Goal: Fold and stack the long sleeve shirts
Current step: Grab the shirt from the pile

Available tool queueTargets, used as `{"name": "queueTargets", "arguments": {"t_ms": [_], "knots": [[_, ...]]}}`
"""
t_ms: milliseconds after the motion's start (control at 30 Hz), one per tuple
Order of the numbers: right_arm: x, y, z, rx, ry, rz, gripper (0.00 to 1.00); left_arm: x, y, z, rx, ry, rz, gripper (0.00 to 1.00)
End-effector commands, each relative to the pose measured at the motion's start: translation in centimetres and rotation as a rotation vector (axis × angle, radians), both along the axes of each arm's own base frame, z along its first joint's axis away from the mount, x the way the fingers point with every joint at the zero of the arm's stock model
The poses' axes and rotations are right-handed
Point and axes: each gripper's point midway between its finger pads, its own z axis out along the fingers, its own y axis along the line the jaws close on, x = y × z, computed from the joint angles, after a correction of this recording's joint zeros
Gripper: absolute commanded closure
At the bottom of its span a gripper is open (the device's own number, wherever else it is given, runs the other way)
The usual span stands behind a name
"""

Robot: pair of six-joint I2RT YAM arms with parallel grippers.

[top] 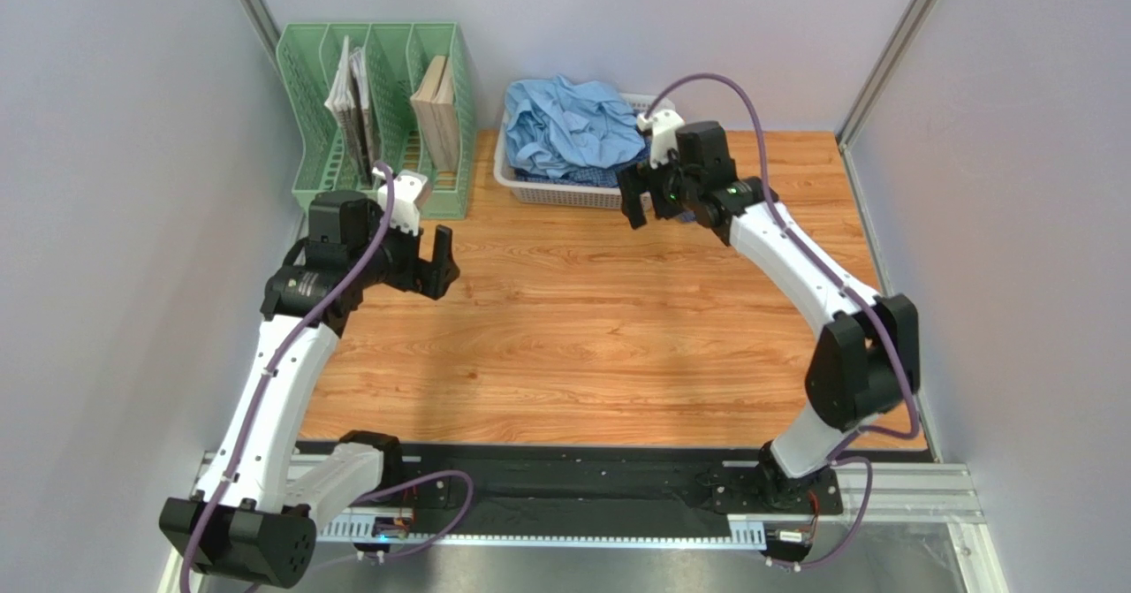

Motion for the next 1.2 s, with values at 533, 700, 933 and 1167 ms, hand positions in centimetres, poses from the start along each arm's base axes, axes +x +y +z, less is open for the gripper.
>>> {"name": "queueTargets", "arguments": {"t_ms": [533, 700, 933, 1167], "knots": [[18.5, 15.6, 3.6, 0.161, -0.386, -0.08, 0.0, 0.1, -0.4, 1.7, -0.041, -0.05, -0.004, 0.01], [20.1, 16.3, -0.8, 0.108, -0.418, -0.085, 0.0, 0.1, -0.1, 1.1, -0.026, -0.036, 0.006, 0.01], [19.9, 16.3, -1.3, 0.093, -0.409, -0.056, 0.85, 0.7, 0.4, 0.7, 0.003, -0.01, 0.027, 0.01], [14.1, 15.6, 14.7, 0.219, -0.524, 0.116, 1.0, 1.7, 0.4, 2.9, -0.006, -0.058, 0.033, 0.01]]}}
